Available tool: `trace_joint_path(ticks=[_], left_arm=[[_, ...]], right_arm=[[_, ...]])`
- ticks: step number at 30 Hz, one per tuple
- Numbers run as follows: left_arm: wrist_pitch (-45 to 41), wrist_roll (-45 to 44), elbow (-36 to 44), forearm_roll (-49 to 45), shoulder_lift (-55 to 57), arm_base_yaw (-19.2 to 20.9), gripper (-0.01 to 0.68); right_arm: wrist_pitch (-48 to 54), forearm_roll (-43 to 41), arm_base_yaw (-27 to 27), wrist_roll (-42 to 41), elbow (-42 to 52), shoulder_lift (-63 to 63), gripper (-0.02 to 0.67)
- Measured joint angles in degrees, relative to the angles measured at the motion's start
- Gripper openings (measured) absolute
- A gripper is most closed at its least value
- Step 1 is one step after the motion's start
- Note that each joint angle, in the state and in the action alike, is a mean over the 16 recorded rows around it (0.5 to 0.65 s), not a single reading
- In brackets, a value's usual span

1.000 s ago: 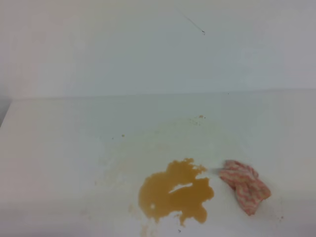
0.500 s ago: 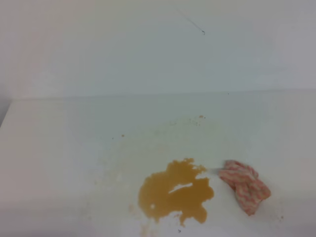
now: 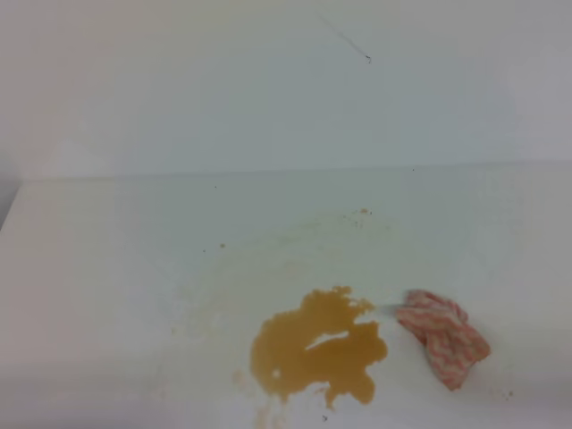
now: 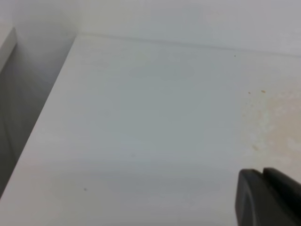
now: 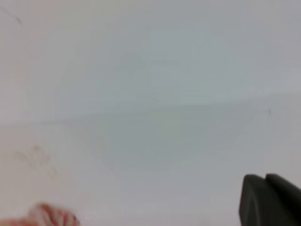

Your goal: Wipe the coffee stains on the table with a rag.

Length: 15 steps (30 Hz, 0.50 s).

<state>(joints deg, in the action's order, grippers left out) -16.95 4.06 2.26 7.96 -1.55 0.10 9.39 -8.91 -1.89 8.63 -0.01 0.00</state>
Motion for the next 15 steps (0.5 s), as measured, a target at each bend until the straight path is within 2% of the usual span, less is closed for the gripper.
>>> trace_joint_path(ticks=[8,12,15], left_arm=[[0.00,0.00,0.00,0.00,0.00,0.00,0.001],[0.00,0.00,0.00,0.00,0.00,0.00,0.001],[0.00,0.00,0.00,0.00,0.00,0.00,0.001]], right_arm=[[-19.31,1.01,0.00,1.17,-0.30,0.00,-0.003],[-24.16,0.94,0.00,2.12,-2.26,0.02,-0.003],[-23.77,0.74,0.00,2.67,-4.96,0.53,-0.003]])
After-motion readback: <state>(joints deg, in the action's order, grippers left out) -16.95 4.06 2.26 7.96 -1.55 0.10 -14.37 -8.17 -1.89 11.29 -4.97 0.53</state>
